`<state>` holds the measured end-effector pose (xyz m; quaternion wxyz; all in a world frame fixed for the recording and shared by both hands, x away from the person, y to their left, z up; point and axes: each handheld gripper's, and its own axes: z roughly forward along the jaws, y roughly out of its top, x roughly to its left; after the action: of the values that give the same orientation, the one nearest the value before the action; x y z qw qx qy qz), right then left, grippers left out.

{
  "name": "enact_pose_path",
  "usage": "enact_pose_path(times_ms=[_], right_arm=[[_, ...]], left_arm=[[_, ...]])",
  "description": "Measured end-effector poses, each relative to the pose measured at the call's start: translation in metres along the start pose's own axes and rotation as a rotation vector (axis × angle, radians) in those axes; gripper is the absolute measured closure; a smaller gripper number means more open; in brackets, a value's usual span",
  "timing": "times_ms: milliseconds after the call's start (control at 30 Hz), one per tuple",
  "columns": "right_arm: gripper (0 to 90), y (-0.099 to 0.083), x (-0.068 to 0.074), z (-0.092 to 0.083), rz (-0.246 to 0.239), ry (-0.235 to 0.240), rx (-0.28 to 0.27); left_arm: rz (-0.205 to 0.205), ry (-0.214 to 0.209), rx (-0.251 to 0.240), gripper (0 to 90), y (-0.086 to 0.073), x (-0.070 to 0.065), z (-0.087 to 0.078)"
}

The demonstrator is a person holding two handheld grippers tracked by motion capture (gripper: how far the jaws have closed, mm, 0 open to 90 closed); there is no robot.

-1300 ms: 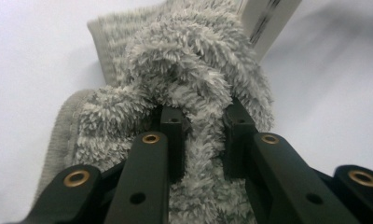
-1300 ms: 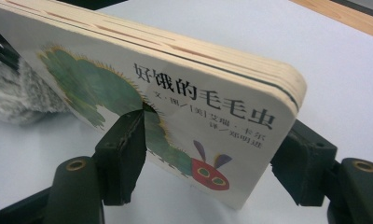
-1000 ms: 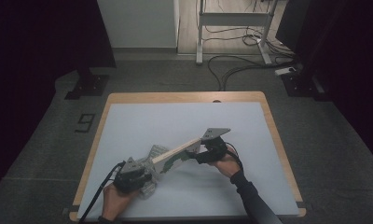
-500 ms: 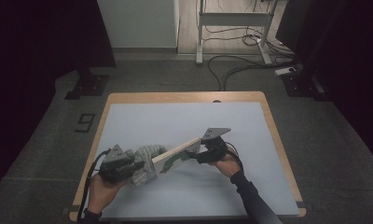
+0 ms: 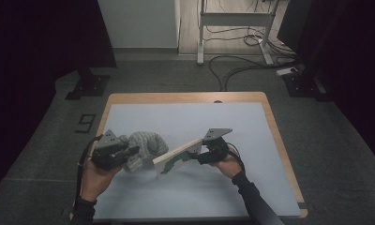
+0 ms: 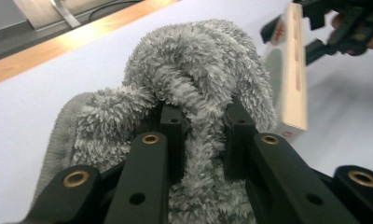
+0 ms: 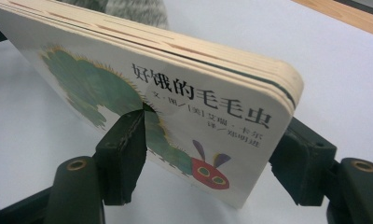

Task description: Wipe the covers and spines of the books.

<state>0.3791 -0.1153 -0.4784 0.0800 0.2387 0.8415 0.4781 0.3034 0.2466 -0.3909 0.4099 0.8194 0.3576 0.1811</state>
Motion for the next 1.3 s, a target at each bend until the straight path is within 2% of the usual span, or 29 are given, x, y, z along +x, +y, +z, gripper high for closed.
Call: enact_pose_path(times_ms=[267,467,600,800,933,1133,1233,1300], right_arm=[[30.9,0.000,0.000,0.000,0.001,-0.002,0.000],[30.8,0.000,0.000,0.001,0.000,-0.004,0.000],[30.9,0.000,0.000,0.000,0.001,-0.003,-0.001],[30.8,0.000,0.000,0.000,0.006,-0.002,-0.004],[30.8,0.000,0.000,0.000,0.009,0.000,-0.002],[30.8,0.000,-0.001,0.000,0.013,0.005,-0.005],[30.9,0.000,-0.001,0.000,0.017,0.005,-0.006],[30.9,0.000,-0.001,0.000,0.017,0.006,-0.005]], left_arm=[[-0.031,0.061,0.003,74.3,0.001,0.023,-0.002],[-0.056,0.095,0.000,73.7,-0.003,0.037,0.002],[-0.080,0.096,0.007,73.5,-0.010,0.045,0.013],[-0.130,0.074,0.018,72.7,-0.030,0.053,0.033],[-0.143,0.063,0.038,72.1,-0.040,0.055,0.047],[-0.145,0.058,0.097,70.1,-0.058,0.054,0.073],[-0.146,0.059,0.113,69.1,-0.063,0.054,0.080],[-0.152,0.063,0.115,65.0,-0.065,0.055,0.082]])
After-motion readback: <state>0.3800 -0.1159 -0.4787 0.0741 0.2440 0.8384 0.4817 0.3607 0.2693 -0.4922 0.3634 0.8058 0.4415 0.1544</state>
